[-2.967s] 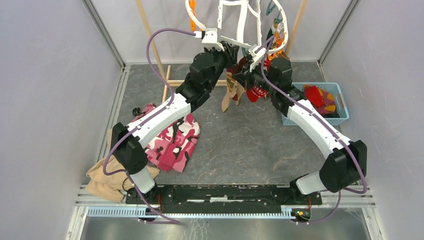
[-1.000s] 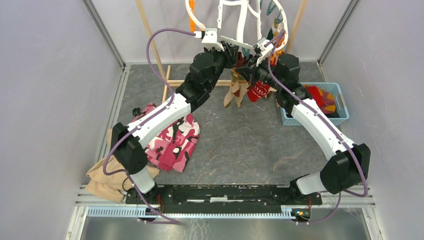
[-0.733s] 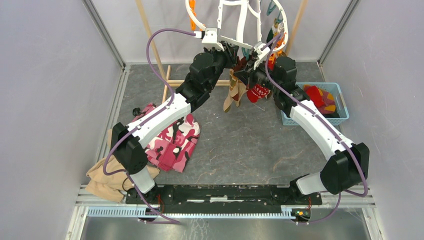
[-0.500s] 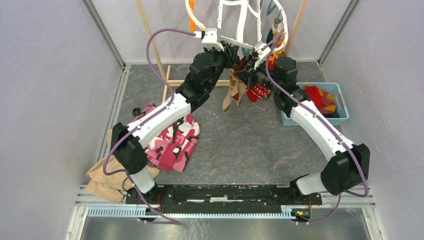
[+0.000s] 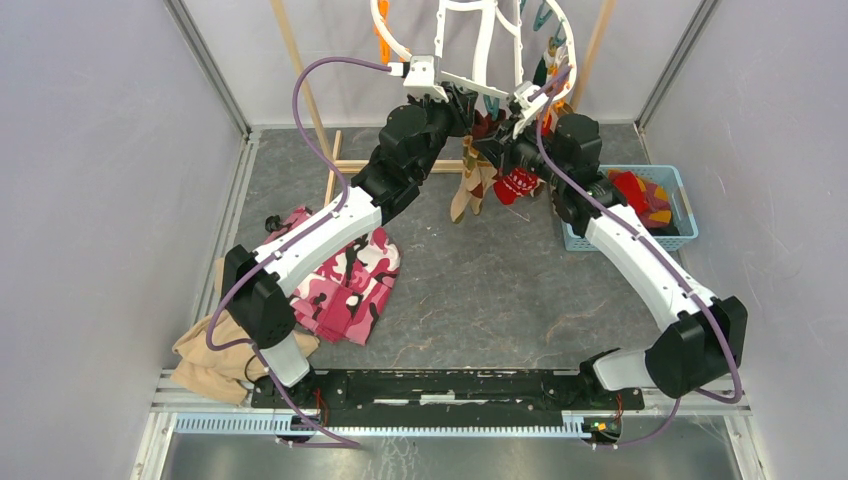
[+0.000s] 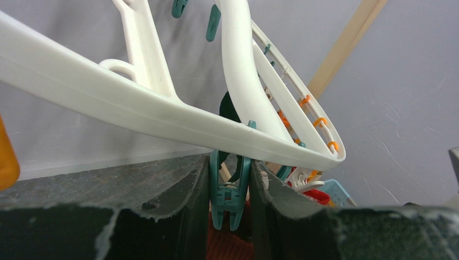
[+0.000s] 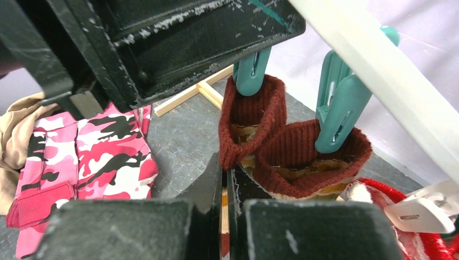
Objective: Clip the socks to the hanger
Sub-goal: Clamp the sock onto the hanger.
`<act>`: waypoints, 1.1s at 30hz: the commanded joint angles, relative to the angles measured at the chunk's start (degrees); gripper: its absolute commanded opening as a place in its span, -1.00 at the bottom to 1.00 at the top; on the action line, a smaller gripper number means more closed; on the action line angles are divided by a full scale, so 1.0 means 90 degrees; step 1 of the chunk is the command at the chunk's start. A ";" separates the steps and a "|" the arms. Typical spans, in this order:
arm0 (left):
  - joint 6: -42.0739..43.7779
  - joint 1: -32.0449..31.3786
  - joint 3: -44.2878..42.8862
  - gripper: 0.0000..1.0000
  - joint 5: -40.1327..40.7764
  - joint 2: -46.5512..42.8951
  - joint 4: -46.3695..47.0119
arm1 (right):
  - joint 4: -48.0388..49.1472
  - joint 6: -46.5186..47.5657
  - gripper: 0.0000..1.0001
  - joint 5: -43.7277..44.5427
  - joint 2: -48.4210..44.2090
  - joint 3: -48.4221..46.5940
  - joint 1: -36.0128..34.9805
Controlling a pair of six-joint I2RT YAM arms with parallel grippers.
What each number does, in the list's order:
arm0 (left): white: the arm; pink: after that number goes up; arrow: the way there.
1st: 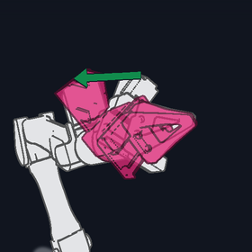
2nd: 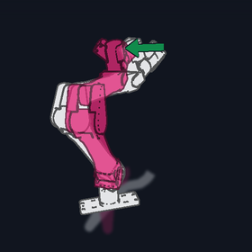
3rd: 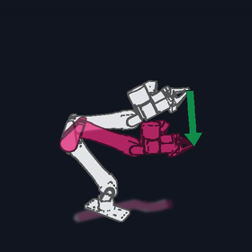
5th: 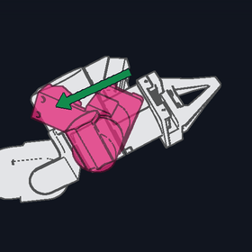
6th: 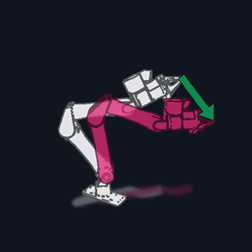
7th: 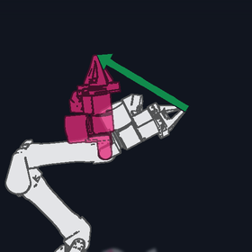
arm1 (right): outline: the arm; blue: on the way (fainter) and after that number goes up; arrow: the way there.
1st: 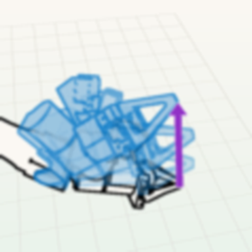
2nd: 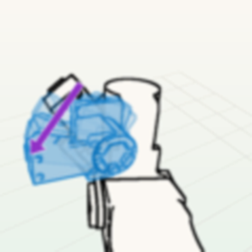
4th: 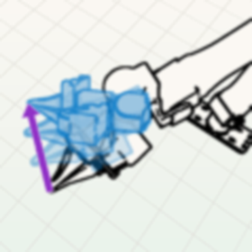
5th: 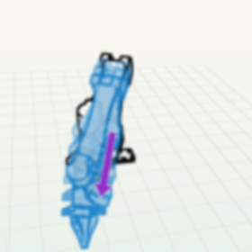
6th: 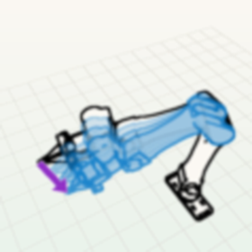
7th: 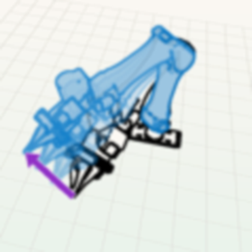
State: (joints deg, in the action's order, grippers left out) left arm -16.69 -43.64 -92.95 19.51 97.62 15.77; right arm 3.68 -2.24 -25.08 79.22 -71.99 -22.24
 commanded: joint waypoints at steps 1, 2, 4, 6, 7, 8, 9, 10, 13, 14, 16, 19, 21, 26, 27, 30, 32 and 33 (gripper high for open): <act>0.0101 -0.0017 -0.0233 -0.96 0.0182 -0.0063 0.0260 | 0.0118 0.0083 -1.00 0.0208 -0.0343 -0.0015 -0.0011; 0.0106 -0.0010 -0.0240 -0.96 0.0177 -0.0058 0.0258 | 0.0118 0.0097 -1.00 0.0209 -0.0355 -0.0002 -0.0018; 0.0115 -0.0015 -0.0248 -0.96 0.0176 -0.0066 0.0250 | 0.0118 0.0102 -1.00 0.0209 -0.0351 0.0000 -0.0015; 0.0113 -0.0015 -0.0248 -0.96 0.0176 -0.0074 0.0250 | 0.0104 0.0079 -1.00 0.0214 -0.0348 -0.0010 -0.0018; 0.0108 -0.0015 -0.0249 -0.96 0.0168 -0.0074 0.0250 | 0.0085 0.0076 -1.00 0.0209 -0.0343 -0.0005 -0.0017; 0.0114 -0.0015 -0.0257 -0.96 0.0162 -0.0075 0.0250 | 0.0079 0.0075 -1.00 0.0209 -0.0335 0.0017 -0.0019; 0.0116 -0.0015 -0.0277 -0.96 0.0162 -0.0076 0.0250 | 0.0071 0.0079 -1.00 0.0214 -0.0339 0.0054 -0.0017; 0.0115 -0.0015 -0.0283 -0.96 0.0150 -0.0084 0.0247 | 0.0064 0.0076 -1.00 0.0209 -0.0326 0.0106 -0.0010; 0.0114 -0.0015 -0.0335 -0.96 0.0129 -0.0071 0.0232 | 0.0050 0.0100 -1.00 0.0211 -0.0334 0.0225 -0.0019; 0.0112 -0.0015 -0.0345 -0.96 0.0119 -0.0065 0.0230 | 0.0041 0.0111 -1.00 0.0214 -0.0335 0.0250 -0.0009; 0.0114 -0.0015 -0.0363 -0.96 0.0108 -0.0062 0.0221 | 0.0039 0.0136 -1.00 0.0228 -0.0347 0.0269 -0.0014; 0.0120 -0.0015 -0.0346 -0.96 0.0126 -0.0058 0.0202 | 0.0086 0.0150 -1.00 0.0245 -0.0400 0.0259 -0.0018; 0.0145 -0.0015 -0.0296 -0.96 0.0158 -0.0073 0.0196 | 0.0089 0.0160 -1.00 0.0303 -0.0435 0.0220 -0.0009; 0.0191 -0.0015 -0.0254 -0.96 0.0205 -0.0077 0.0201 | 0.0113 0.0105 -1.00 0.0366 -0.0524 0.0193 0.0014; 0.0185 -0.0015 -0.0246 -0.96 0.0206 -0.0083 0.0201 | 0.0113 0.0089 -1.00 0.0367 -0.0544 0.0196 0.0017; 0.0200 -0.0010 -0.0242 -0.96 0.0206 -0.0084 0.0201 | 0.0126 0.0073 -1.00 0.0370 -0.0545 0.0223 0.0019; 0.0213 -0.0015 -0.0232 -0.96 0.0210 -0.0093 0.0201 | 0.0136 0.0051 -1.00 0.0386 -0.0555 0.0234 0.0034; 0.0211 -0.0015 -0.0221 -0.96 0.0206 -0.0097 0.0201 | 0.0145 0.0046 -1.00 0.0387 -0.0565 0.0223 0.0036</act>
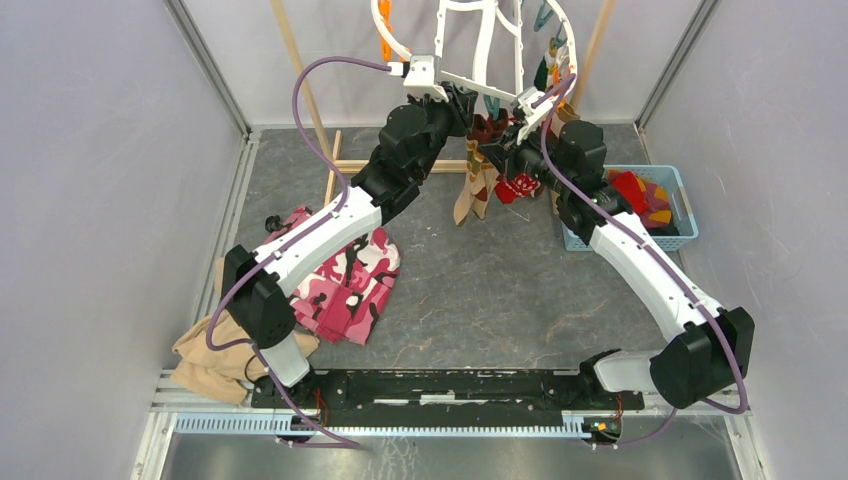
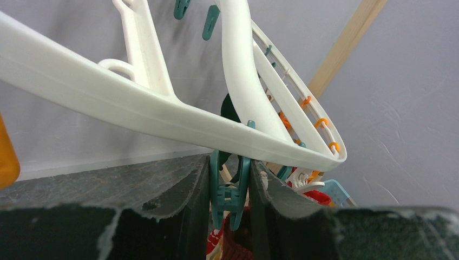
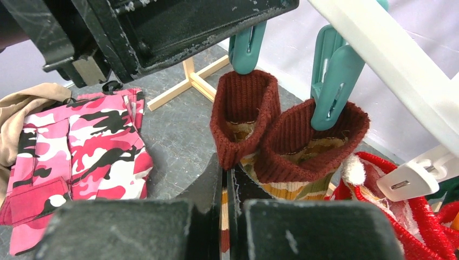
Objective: Clip the socks to the hanger
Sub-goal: Clamp the sock onto the hanger.
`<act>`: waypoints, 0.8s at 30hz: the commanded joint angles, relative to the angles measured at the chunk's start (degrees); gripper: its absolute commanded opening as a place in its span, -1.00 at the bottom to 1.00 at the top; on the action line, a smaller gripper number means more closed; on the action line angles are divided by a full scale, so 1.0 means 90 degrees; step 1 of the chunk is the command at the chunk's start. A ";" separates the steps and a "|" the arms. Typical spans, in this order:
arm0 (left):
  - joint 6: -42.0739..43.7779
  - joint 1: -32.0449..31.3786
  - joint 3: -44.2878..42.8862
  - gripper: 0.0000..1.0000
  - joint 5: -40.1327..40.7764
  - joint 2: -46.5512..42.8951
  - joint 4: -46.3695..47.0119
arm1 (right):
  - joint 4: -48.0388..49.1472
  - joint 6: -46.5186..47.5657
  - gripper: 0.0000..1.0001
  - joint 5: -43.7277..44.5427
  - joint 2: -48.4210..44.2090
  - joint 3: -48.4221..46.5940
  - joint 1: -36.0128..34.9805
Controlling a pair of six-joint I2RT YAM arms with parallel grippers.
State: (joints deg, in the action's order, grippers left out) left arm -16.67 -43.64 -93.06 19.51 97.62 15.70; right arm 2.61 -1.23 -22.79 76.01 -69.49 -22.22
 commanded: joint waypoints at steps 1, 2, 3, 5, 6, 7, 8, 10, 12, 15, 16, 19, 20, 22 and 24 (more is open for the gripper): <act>0.0204 -0.0015 -0.0200 -0.96 0.0206 -0.0104 0.0208 | 0.0266 -0.0074 -1.00 0.0135 -0.0204 -0.0059 0.0035; 0.0205 -0.0015 -0.0193 -0.96 0.0206 -0.0105 0.0206 | 0.0266 -0.0069 -1.00 0.0121 -0.0195 -0.0077 0.0034; 0.0202 -0.0015 -0.0188 -0.96 0.0201 -0.0112 0.0208 | 0.0262 -0.0083 -1.00 0.0118 -0.0184 -0.0103 0.0035; 0.0185 -0.0015 -0.0179 -0.96 0.0190 -0.0115 0.0208 | 0.0257 -0.0080 -1.00 0.0093 -0.0141 -0.0154 0.0027; 0.0163 -0.0015 -0.0173 -0.96 0.0170 -0.0120 0.0208 | 0.0242 -0.0083 -1.00 0.0078 -0.0122 -0.0175 0.0029; 0.0147 -0.0015 -0.0175 -0.96 0.0153 -0.0121 0.0208 | 0.0237 -0.0093 -1.00 0.0065 -0.0093 -0.0207 0.0028; 0.0131 -0.0015 -0.0172 -0.96 0.0143 -0.0124 0.0208 | 0.0237 -0.0100 -1.00 0.0034 -0.0067 -0.0223 0.0033; 0.0089 -0.0015 -0.0160 -0.96 0.0114 -0.0124 0.0208 | 0.0246 -0.0112 -1.00 -0.0005 -0.0035 -0.0243 0.0029; 0.0077 -0.0015 -0.0159 -0.96 0.0096 -0.0124 0.0206 | 0.0256 -0.0112 -1.00 -0.0016 0.0010 -0.0266 0.0030; 0.0056 -0.0015 -0.0150 -0.96 0.0071 -0.0117 0.0199 | 0.0252 -0.0124 -1.00 -0.0036 0.0055 -0.0333 0.0029; 0.0048 -0.0015 -0.0151 -0.96 0.0064 -0.0114 0.0205 | 0.0249 -0.0123 -1.00 -0.0037 0.0082 -0.0361 0.0028; 0.0028 -0.0015 -0.0149 -0.96 0.0059 -0.0108 0.0199 | 0.0237 -0.0126 -1.00 -0.0046 0.0133 -0.0480 0.0032; 0.0026 -0.0015 -0.0150 -0.96 0.0064 -0.0104 0.0202 | 0.0235 -0.0126 -1.00 -0.0041 0.0146 -0.0512 0.0028; 0.0024 -0.0015 -0.0141 -0.96 0.0054 -0.0102 0.0207 | 0.0227 -0.0129 -1.00 -0.0055 0.0183 -0.0573 0.0029; 0.0026 -0.0015 -0.0140 -0.96 0.0050 -0.0105 0.0207 | 0.0208 -0.0138 -1.00 -0.0066 0.0207 -0.0627 0.0028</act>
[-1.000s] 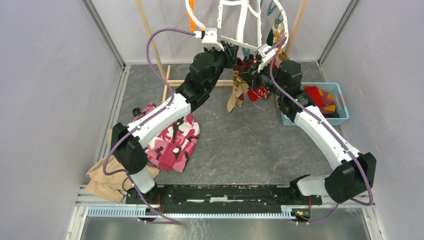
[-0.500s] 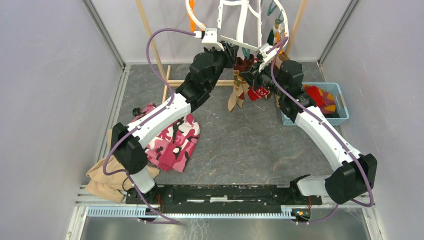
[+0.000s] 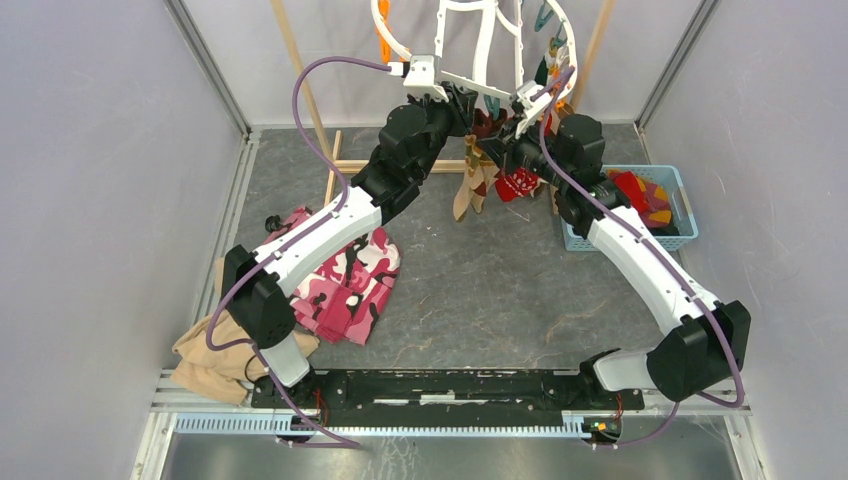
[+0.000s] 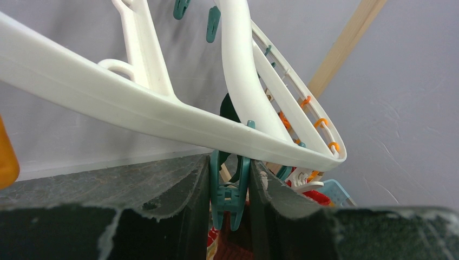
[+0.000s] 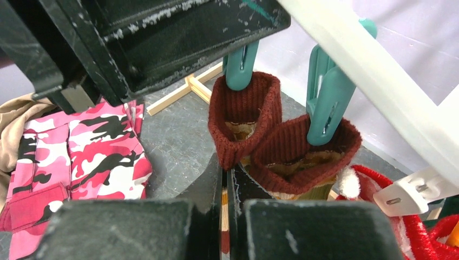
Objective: Clip the socks to the hanger
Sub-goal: Clamp the sock onto the hanger.
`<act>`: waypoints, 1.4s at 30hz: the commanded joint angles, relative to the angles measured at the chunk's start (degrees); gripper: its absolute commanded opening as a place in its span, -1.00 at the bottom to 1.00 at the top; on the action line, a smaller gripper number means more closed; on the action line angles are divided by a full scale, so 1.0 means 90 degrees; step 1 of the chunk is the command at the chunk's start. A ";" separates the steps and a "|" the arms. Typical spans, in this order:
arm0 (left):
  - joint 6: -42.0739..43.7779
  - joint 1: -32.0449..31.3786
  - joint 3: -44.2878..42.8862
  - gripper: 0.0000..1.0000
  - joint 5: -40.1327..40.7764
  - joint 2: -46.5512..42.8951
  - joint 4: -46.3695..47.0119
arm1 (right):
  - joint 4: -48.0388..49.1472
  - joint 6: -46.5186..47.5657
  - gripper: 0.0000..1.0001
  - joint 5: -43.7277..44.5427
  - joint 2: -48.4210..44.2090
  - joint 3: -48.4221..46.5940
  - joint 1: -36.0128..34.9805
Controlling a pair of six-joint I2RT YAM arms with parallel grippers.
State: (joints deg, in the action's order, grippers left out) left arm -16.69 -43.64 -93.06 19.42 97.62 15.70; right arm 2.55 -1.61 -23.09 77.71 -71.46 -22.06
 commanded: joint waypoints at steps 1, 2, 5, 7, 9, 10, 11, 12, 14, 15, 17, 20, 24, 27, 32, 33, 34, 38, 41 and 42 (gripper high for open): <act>0.0035 -0.0015 -0.0146 -0.96 0.0066 -0.0102 0.0206 | 0.0209 -0.0100 -1.00 -0.0025 0.0020 -0.0429 0.0014; 0.0037 -0.0015 -0.0140 -0.96 0.0076 -0.0105 0.0208 | 0.0207 -0.0095 -1.00 -0.0014 0.0012 -0.0448 0.0013; 0.0047 -0.0015 -0.0150 -0.96 0.0069 -0.0115 0.0207 | 0.0186 -0.0085 -1.00 0.0007 -0.0001 -0.0495 0.0018; 0.0048 -0.0015 -0.0154 -0.96 0.0068 -0.0115 0.0202 | 0.0176 -0.0082 -1.00 0.0007 -0.0005 -0.0530 0.0014; 0.0034 -0.0010 -0.0158 -0.96 0.0043 -0.0115 0.0206 | 0.0168 -0.0092 -1.00 0.0007 0.0015 -0.0583 0.0011; 0.0008 -0.0014 -0.0163 -0.96 0.0027 -0.0107 0.0207 | 0.0166 -0.0102 -1.00 0.0007 0.0039 -0.0620 0.0018; -0.0020 -0.0015 -0.0159 -0.96 0.0007 -0.0105 0.0203 | 0.0156 -0.0105 -1.00 0.0007 0.0063 -0.0677 0.0021; -0.0034 -0.0015 -0.0163 -0.96 -0.0003 -0.0105 0.0206 | 0.0147 -0.0108 -1.00 0.0007 0.0092 -0.0714 0.0013; -0.0079 -0.0015 -0.0159 -0.96 -0.0035 -0.0105 0.0199 | 0.0136 -0.0124 -1.00 0.0017 0.0171 -0.0796 0.0023; -0.0089 -0.0015 -0.0151 -0.96 -0.0052 -0.0105 0.0201 | 0.0137 -0.0133 -1.00 0.0017 0.0197 -0.0819 0.0010; -0.0106 -0.0015 -0.0149 -0.96 -0.0063 -0.0115 0.0200 | 0.0153 -0.0161 -1.00 0.0008 0.0232 -0.0841 0.0015; -0.0105 -0.0015 -0.0154 -0.95 -0.0063 -0.0123 0.0200 | 0.0166 -0.0175 -1.00 -0.0003 0.0264 -0.0831 0.0015; -0.0171 -0.0015 -0.0118 -0.66 -0.0048 -0.0183 0.0198 | 0.0195 -0.0137 -1.00 0.0032 0.0242 -0.0691 0.0013; -0.0221 -0.0012 -0.0039 -0.22 -0.0029 -0.0290 0.0202 | 0.0225 -0.0117 -1.00 0.0071 0.0182 -0.0572 0.0025; -0.0238 -0.0015 0.0185 0.29 0.0024 -0.0525 0.0242 | 0.0224 -0.0105 -1.00 0.0076 0.0128 -0.0527 0.0032; -0.0243 -0.0015 0.0251 0.38 0.0029 -0.0596 0.0252 | 0.0225 -0.0103 -1.00 0.0076 0.0118 -0.0523 0.0042; -0.0252 -0.0015 0.0342 0.45 0.0038 -0.0666 0.0272 | 0.0225 -0.0110 -1.00 0.0081 0.0107 -0.0501 0.0048; -0.0297 -0.0015 0.0712 0.60 -0.0014 -0.1011 0.0334 | 0.0262 -0.0085 -1.00 0.0076 0.0037 -0.0395 0.0103; -0.0344 -0.0015 0.1004 0.65 -0.0224 -0.1303 0.0354 | 0.0291 -0.0043 -1.00 0.0039 -0.0070 -0.0266 0.0153; -0.0357 -0.0015 0.1128 0.67 -0.0322 -0.1423 0.0359 | 0.0293 -0.0032 -1.00 0.0024 -0.0110 -0.0220 0.0174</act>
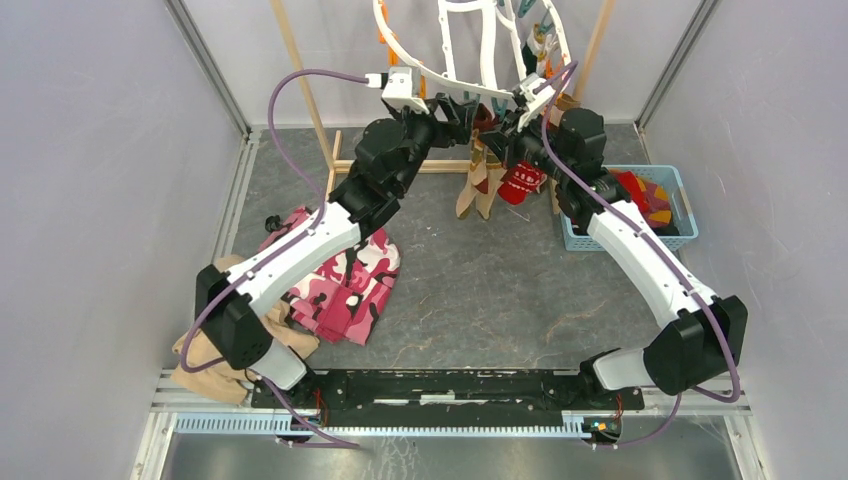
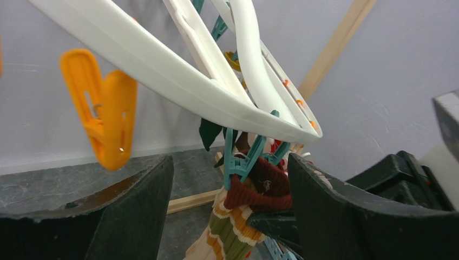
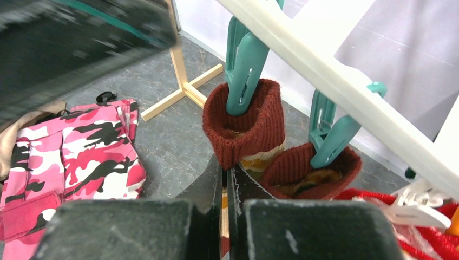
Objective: Clip the socks to the hanger
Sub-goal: Clamp the sock onto the hanger.
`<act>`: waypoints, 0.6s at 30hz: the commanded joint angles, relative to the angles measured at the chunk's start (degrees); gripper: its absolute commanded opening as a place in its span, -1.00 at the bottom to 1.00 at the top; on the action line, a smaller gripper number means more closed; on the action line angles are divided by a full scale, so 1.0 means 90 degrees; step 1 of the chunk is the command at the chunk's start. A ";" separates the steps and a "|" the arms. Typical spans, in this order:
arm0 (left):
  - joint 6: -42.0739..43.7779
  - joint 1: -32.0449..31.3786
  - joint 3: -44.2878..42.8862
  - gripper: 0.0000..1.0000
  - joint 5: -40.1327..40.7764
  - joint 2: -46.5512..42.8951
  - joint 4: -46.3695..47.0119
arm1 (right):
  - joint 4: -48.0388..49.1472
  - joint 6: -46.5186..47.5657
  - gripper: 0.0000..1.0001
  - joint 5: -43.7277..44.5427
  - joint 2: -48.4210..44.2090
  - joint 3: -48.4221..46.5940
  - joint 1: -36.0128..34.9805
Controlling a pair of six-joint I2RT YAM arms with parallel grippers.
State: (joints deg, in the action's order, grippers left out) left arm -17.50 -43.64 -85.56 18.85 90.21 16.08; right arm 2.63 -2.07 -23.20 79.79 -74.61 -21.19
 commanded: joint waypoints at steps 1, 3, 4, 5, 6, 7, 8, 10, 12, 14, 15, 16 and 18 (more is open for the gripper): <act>-0.0273 -0.0015 0.0419 0.68 -0.0347 -0.0732 0.0335 | 0.0297 0.0031 -1.00 0.0016 -0.0386 0.0184 0.0097; -0.0284 -0.0015 0.0740 0.69 -0.0531 -0.1023 0.0396 | 0.0320 0.0077 -1.00 -0.0032 -0.0492 0.0282 0.0138; -0.0287 -0.0015 0.0899 0.69 -0.0620 -0.1181 0.0423 | 0.0323 0.0104 -1.00 -0.0049 -0.0543 0.0325 0.0158; -0.0290 -0.0012 0.1079 0.70 -0.0720 -0.1340 0.0437 | 0.0323 0.0129 -0.99 -0.0064 -0.0578 0.0355 0.0170; -0.0292 -0.0014 0.1241 0.71 -0.0822 -0.1519 0.0448 | 0.0323 0.0144 -0.94 -0.0082 -0.0619 0.0400 0.0184; -0.0329 -0.0015 0.1431 0.71 -0.0935 -0.1687 0.0458 | 0.0323 0.0162 -0.87 -0.0107 -0.0656 0.0432 0.0199; -0.0425 -0.0015 0.1614 0.71 -0.1045 -0.1872 0.0457 | 0.0309 0.0174 -0.70 -0.0147 -0.0688 0.0474 0.0206; -0.0542 -0.0012 0.1950 0.72 -0.1362 -0.2223 0.0486 | 0.0270 0.0178 -0.37 -0.0221 -0.0763 0.0543 0.0259; -0.0732 -0.0012 0.2296 0.75 -0.1756 -0.2629 0.0615 | 0.0228 0.0386 -0.08 -0.0401 -0.0887 0.0652 0.0347; -0.1163 -0.0015 0.2460 0.93 -0.2024 -0.2939 0.0654 | 0.0181 0.0593 0.18 -0.0771 -0.1090 0.0830 0.0454; -0.1431 -0.0015 0.2503 0.99 -0.2060 -0.3073 0.0667 | 0.0113 0.0750 0.32 -0.0945 -0.1199 0.0929 0.0510; -0.1752 -0.0012 0.2542 0.99 -0.2227 -0.3206 0.0721 | 0.0004 0.0951 0.48 -0.1063 -0.1326 0.1021 0.0545; -0.2408 -0.0009 0.2635 1.00 -0.2523 -0.3438 0.0987 | -0.0239 0.1326 0.69 -0.1339 -0.1577 0.1200 0.0663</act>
State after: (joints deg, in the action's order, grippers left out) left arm -26.76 -43.64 -62.83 2.83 63.64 18.76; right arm 2.26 3.11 -28.95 70.35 -66.00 -16.80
